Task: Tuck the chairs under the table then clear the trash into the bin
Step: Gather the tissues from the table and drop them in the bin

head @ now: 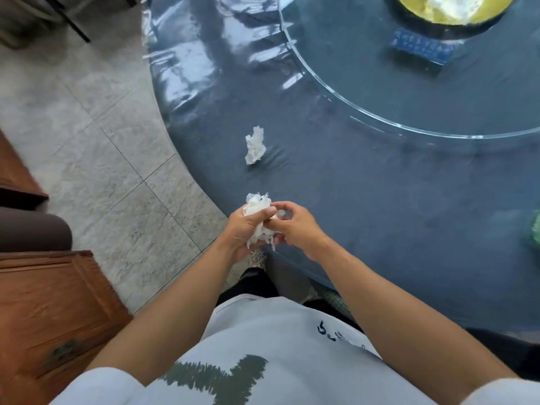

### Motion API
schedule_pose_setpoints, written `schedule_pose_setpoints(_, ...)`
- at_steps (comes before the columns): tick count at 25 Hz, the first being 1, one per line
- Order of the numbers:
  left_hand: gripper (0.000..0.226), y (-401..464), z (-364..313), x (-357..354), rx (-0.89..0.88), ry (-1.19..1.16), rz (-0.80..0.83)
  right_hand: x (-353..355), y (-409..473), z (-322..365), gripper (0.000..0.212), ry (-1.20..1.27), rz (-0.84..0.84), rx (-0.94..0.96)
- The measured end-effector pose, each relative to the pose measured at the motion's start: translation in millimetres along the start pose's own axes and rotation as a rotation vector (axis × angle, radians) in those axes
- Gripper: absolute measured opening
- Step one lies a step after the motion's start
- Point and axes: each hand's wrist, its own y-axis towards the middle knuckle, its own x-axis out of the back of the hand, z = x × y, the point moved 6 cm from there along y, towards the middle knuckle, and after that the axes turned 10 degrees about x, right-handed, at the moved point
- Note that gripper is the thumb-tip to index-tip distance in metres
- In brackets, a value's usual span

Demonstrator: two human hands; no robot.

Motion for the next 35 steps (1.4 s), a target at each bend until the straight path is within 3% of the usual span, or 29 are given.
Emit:
schedule_pose_setpoints(2, 0.048, 8.7, -15.7, 29.6, -0.033, -0.053, -0.073, -10.5, 16.4, 8.5, 0.049, -0.015, 0.003, -0.062)
schedule_pose_setpoints(4, 0.040, 23.3, -36.0, 62.2, -0.071, -0.069, -0.180, -14.3, 43.1, 19.5, 0.047, -0.088, -0.096, -0.066)
schedule_pose_setpoints(8, 0.036, 43.4, -86.4, 116.8, -0.170, 0.059, -0.312, -10.9, 105.2, 65.5, 0.035, -0.728, -0.497, 0.207)
schedule_pose_setpoints(10, 0.033, 49.0, -109.0, 133.9, -0.195, 0.108, -0.296, -29.9, 135.6, 79.6, 0.042, -0.925, -0.473, 0.265)
schedule_pose_setpoints(14, 0.035, 61.1, -127.1, 147.3, -0.163, 0.132, -0.257, -46.3, 165.5, 68.4, 0.037, -1.099, -0.413, 0.154)
schedule_pose_setpoints(20, 0.035, 64.1, -126.1, 126.7, -0.206, 0.232, -0.191, -39.1, 136.1, 51.2, 0.016, -0.795, -0.552, 0.169)
schedule_pose_setpoints(24, 0.031, 65.0, -114.4, 89.6, -0.216, 0.330, -0.145, -30.1, 84.5, 47.1, 0.024, -0.399, -0.657, 0.142)
schedule_pose_setpoints(31, 0.029, 39.1, -52.8, -26.5, -0.125, 0.476, 0.160, -0.3, -14.8, 9.1, 0.009, 0.021, -0.656, 0.169)
schedule_pose_setpoints(35, 0.028, 4.9, 10.9, -95.7, -0.085, 0.586, 0.250, 49.4, -97.6, -26.6, 0.033, 0.275, -0.703, 0.195)
